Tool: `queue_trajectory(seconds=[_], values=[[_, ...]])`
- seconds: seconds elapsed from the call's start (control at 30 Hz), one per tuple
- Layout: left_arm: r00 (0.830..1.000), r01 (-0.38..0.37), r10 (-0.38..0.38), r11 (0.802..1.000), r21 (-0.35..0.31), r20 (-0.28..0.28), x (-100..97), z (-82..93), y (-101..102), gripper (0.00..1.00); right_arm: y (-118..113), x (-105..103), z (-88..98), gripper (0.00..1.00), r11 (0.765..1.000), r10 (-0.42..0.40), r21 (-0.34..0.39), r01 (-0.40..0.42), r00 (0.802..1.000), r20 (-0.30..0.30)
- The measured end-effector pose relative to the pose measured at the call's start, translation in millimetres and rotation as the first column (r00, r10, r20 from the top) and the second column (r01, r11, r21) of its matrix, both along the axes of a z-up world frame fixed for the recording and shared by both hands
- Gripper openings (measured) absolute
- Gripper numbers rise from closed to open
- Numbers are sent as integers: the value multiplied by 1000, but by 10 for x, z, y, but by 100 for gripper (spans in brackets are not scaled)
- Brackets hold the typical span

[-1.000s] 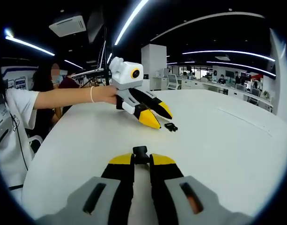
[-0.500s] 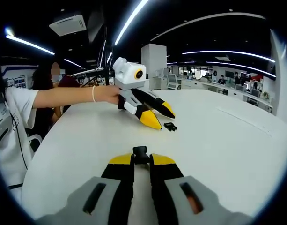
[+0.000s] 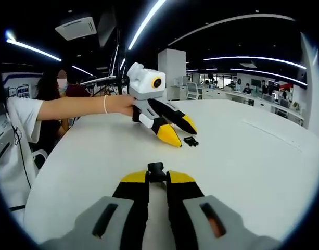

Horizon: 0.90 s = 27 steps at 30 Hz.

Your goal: Snap the two parts of the plastic buckle together until the buckle closes and remains connected.

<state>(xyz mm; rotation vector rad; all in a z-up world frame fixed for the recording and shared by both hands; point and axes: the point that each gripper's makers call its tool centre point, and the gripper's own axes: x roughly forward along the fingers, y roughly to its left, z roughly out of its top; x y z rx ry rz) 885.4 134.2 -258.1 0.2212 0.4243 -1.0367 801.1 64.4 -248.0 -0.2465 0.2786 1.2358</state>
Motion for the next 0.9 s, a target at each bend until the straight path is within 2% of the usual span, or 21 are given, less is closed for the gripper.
queue_trajectory(seconds=[0.4, 0.9], values=[[998, -7, 5, 1000, -30, -57, -17, -10, -32, 27, -9, -6, 10, 13, 1000, -2, 5, 2, 1000, 3], [1000, 18, -18, 1000, 4, -17, -44, 3, -67, 13, -13, -6, 34, 13, 1000, -1, 15, 1, 1000, 6]])
